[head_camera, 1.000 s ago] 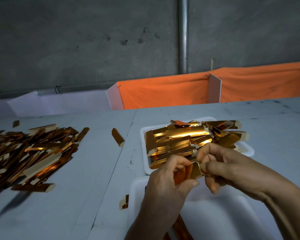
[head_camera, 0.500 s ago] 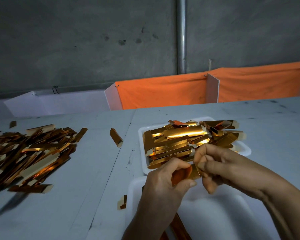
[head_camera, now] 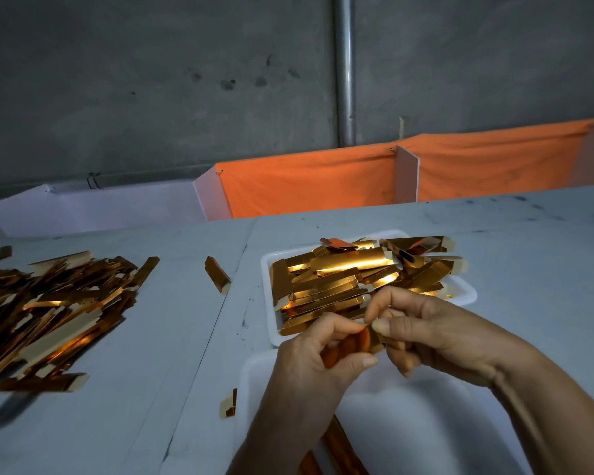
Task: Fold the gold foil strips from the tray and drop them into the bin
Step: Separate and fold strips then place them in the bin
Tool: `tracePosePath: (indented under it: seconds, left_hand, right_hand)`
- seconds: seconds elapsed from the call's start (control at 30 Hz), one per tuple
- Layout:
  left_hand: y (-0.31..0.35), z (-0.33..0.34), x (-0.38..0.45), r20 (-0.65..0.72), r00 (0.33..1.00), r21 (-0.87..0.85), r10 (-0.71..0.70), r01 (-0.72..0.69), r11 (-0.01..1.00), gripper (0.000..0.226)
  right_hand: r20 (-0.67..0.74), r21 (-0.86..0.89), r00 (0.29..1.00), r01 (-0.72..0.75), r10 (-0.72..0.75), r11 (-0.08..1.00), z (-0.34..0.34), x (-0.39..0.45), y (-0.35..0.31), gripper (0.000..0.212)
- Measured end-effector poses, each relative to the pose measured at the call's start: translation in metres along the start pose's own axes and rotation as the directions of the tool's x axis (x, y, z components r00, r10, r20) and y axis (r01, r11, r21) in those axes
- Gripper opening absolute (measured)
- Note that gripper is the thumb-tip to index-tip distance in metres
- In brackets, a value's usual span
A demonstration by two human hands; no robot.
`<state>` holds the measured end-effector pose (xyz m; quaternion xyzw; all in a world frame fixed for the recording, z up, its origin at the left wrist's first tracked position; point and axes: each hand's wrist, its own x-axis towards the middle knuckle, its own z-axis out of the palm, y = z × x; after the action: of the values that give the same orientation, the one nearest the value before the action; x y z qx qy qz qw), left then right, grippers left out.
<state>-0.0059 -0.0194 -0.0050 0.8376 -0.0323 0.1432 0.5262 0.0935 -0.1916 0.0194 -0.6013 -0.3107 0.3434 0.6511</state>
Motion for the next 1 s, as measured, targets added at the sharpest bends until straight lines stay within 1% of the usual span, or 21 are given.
tracePosePath:
  seconds: [0.07,0.17,0.3,0.4,0.5,0.63,0.73,0.8,0.87,0.9,0.97,1.0]
  left_hand:
    - [0.0,0.001,0.001,0.012,1.0,-0.027,-0.008,0.008,1.0,0.03]
    - [0.0,0.002,0.002,0.046,0.999,-0.031,-0.015,0.016,0.999,0.028]
    - [0.0,0.003,0.0,0.048,0.998,-0.045,-0.03,0.033,0.998,0.028]
    - [0.002,0.007,-0.002,0.044,0.997,-0.031,-0.063,0.064,0.997,0.025]
    - [0.007,0.009,-0.001,0.046,0.993,-0.035,-0.107,0.109,0.993,0.026]
    - [0.017,0.008,0.003,0.091,0.988,-0.003,-0.129,0.129,0.992,0.028]
    - [0.025,0.009,0.003,0.107,0.987,0.037,-0.12,0.117,0.992,0.029]
    - [0.028,0.014,0.001,0.106,0.988,0.061,-0.114,0.108,0.992,0.028]
    - [0.033,0.023,-0.003,0.087,0.99,0.136,-0.112,0.1,0.986,0.028]
    - [0.034,0.027,-0.004,0.08,0.992,0.196,-0.095,0.077,0.977,0.027]
    - [0.034,0.032,-0.003,0.092,0.995,0.304,-0.034,0.004,0.953,0.029]
    - [0.033,0.032,-0.003,0.1,0.995,0.351,0.011,-0.045,0.935,0.034]
  right_hand:
    - [0.016,0.06,0.999,-0.029,0.028,0.998,0.0,-0.001,0.002,0.025]
    - [0.041,0.134,0.997,-0.077,0.072,0.988,-0.001,-0.001,0.005,0.02]
    - [0.074,0.285,0.986,-0.162,0.147,0.945,0.002,0.001,0.011,0.022]
    - [0.046,0.346,0.979,-0.202,0.198,0.916,0.006,-0.004,0.013,0.012]
    - [-0.017,0.368,0.975,-0.2,0.222,0.908,0.01,-0.01,0.013,0.011]
    - [-0.103,0.285,0.976,-0.156,0.192,0.946,0.014,-0.018,0.008,0.012]
    - [-0.158,0.3,0.976,-0.097,0.15,0.949,0.017,-0.028,0.006,0.013]
    - [-0.212,0.268,0.967,-0.079,0.139,0.96,0.019,-0.037,0.006,0.016]
    - [-0.28,0.158,0.952,-0.079,0.121,0.984,0.02,-0.044,0.006,0.021]
    - [-0.313,0.076,0.944,-0.086,0.106,0.993,0.019,-0.046,0.005,0.021]
    - [-0.365,-0.122,0.929,-0.108,0.056,0.987,0.018,-0.046,0.002,0.013]
    - [-0.384,-0.188,0.923,-0.108,0.028,0.976,0.017,-0.045,0.0,0.009]
